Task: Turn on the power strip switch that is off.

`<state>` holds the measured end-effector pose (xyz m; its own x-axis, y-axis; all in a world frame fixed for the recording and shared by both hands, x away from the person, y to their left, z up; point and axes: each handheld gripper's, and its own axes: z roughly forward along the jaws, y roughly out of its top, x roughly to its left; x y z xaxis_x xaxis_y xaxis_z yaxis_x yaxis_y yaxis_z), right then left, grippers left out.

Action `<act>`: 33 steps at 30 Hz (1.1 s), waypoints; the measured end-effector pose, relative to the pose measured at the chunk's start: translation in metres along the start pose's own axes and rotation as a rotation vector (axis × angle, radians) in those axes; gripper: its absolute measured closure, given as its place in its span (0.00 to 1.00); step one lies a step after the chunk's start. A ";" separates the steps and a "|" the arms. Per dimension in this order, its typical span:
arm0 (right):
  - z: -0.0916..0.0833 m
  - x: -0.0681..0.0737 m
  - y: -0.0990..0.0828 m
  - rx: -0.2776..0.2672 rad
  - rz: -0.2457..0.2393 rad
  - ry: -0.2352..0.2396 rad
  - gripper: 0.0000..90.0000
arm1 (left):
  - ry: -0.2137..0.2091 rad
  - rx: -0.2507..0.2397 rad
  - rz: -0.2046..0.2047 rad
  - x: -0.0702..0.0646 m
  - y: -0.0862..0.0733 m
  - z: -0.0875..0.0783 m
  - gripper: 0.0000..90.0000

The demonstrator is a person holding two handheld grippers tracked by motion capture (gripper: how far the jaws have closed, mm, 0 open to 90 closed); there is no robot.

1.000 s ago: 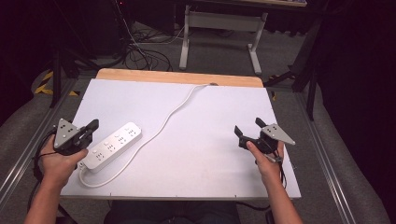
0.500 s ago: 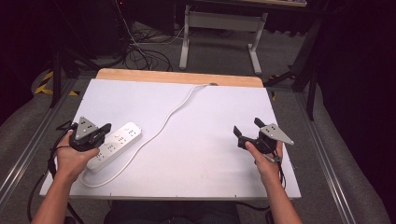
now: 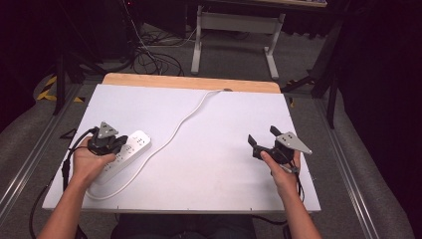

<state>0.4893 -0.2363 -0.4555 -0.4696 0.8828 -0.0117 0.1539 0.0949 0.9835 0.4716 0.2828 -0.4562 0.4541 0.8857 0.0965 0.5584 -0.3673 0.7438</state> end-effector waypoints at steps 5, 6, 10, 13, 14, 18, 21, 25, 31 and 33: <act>0.000 -0.001 0.000 0.004 0.003 -0.003 0.10 | 0.000 0.034 -0.017 0.002 -0.001 0.004 1.00; 0.000 -0.001 0.000 0.002 0.001 -0.003 0.10 | 0.001 0.035 -0.014 0.002 -0.001 0.004 1.00; -0.001 -0.001 0.000 0.003 0.006 -0.005 0.10 | -0.001 0.036 -0.019 0.003 -0.002 0.004 1.00; -0.001 -0.001 0.000 0.003 0.004 -0.006 0.10 | -0.008 0.038 -0.023 0.004 -0.001 0.004 1.00; 0.000 -0.001 0.000 0.003 0.004 -0.006 0.10 | -0.010 0.039 -0.024 0.003 -0.001 0.004 1.00; 0.000 -0.001 0.000 0.005 0.006 -0.006 0.10 | -0.004 0.037 -0.018 0.002 -0.001 0.004 1.00; 0.000 -0.001 0.000 0.006 0.007 -0.008 0.10 | -0.003 0.038 -0.018 0.002 -0.002 0.004 1.00; 0.000 -0.002 0.000 0.005 0.010 -0.006 0.10 | -0.016 0.043 -0.031 0.003 -0.002 0.005 1.00; -0.001 -0.002 0.000 0.001 0.019 -0.005 0.10 | -0.023 0.050 -0.045 0.003 -0.002 0.005 1.00; -0.001 -0.002 0.000 -0.002 0.019 -0.005 0.10 | -0.025 0.052 -0.051 0.004 -0.002 0.005 1.00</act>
<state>0.4893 -0.2389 -0.4548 -0.4620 0.8869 0.0062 0.1615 0.0772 0.9839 0.4759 0.2854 -0.4608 0.4412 0.8964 0.0422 0.6162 -0.3367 0.7120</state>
